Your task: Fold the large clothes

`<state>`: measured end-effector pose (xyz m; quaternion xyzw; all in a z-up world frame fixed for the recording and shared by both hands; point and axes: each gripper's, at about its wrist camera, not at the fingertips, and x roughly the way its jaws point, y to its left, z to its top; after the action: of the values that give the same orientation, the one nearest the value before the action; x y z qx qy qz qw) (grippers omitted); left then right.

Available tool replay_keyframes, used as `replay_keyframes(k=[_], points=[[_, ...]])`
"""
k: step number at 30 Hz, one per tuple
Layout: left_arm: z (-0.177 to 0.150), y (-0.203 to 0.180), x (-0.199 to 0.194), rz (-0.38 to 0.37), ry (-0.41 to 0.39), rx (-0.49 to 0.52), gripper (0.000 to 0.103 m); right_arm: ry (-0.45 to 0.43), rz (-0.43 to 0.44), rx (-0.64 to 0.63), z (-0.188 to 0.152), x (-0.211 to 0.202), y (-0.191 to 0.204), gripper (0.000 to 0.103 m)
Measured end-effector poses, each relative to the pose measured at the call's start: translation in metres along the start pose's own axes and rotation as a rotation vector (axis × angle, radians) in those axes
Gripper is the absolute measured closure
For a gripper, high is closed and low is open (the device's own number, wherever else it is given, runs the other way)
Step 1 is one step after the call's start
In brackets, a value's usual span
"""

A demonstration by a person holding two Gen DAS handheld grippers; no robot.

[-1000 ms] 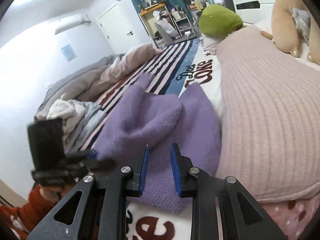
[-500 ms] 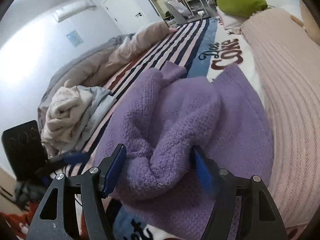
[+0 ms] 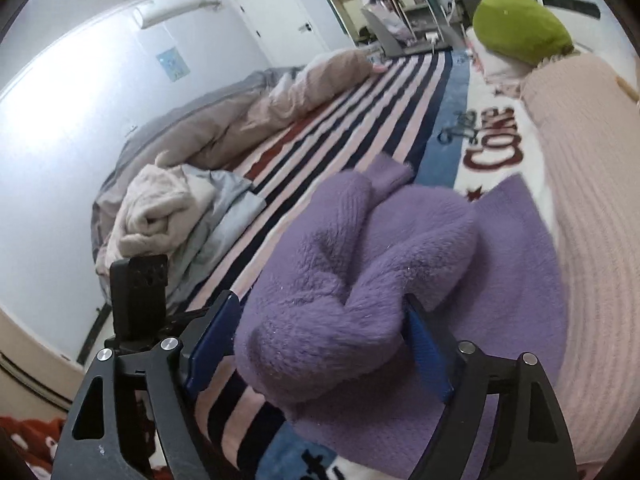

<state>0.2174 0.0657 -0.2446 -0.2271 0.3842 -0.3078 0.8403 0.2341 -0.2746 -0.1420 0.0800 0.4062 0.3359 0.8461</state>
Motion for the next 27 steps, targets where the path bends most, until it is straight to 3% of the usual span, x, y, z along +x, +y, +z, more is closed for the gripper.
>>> replay_keyframes(k=[4, 6, 8, 11, 14, 20, 23, 25, 27], points=[[0.0, 0.002, 0.004, -0.006, -0.002, -0.008, 0.019, 0.042, -0.009, 0.027, -0.009, 0.019, -0.005, 0.024], [-0.001, 0.003, 0.004, -0.021, -0.011, -0.017, 0.019, 0.033, -0.019, -0.001, -0.012, 0.021, -0.001, 0.036], [0.001, 0.001, 0.005, -0.054, -0.014, -0.034, 0.02, 0.021, -0.026, -0.026, -0.014, 0.02, 0.003, 0.061], [0.005, -0.009, 0.01, -0.096, -0.01, -0.039, 0.019, 0.038, -0.027, -0.086, -0.019, 0.018, 0.012, 0.074], [0.012, -0.03, 0.019, -0.087, -0.012, 0.011, 0.019, -0.028, -0.092, -0.116, -0.028, -0.002, 0.015, 0.079], [0.034, -0.087, 0.022, -0.188, -0.016, 0.144, 0.02, -0.185, -0.158, -0.073, -0.029, -0.082, -0.008, 0.08], [0.039, -0.113, 0.028, -0.125, 0.007, 0.24, 0.016, -0.197, -0.201, -0.055, -0.042, -0.109, -0.021, 0.08], [0.039, -0.116, 0.036, -0.083, 0.032, 0.249, 0.013, -0.173, -0.211, -0.014, -0.06, -0.114, -0.037, 0.08], [0.035, -0.109, 0.046, -0.089, 0.06, 0.221, 0.012, -0.13, -0.206, 0.027, -0.078, -0.104, -0.052, 0.08]])
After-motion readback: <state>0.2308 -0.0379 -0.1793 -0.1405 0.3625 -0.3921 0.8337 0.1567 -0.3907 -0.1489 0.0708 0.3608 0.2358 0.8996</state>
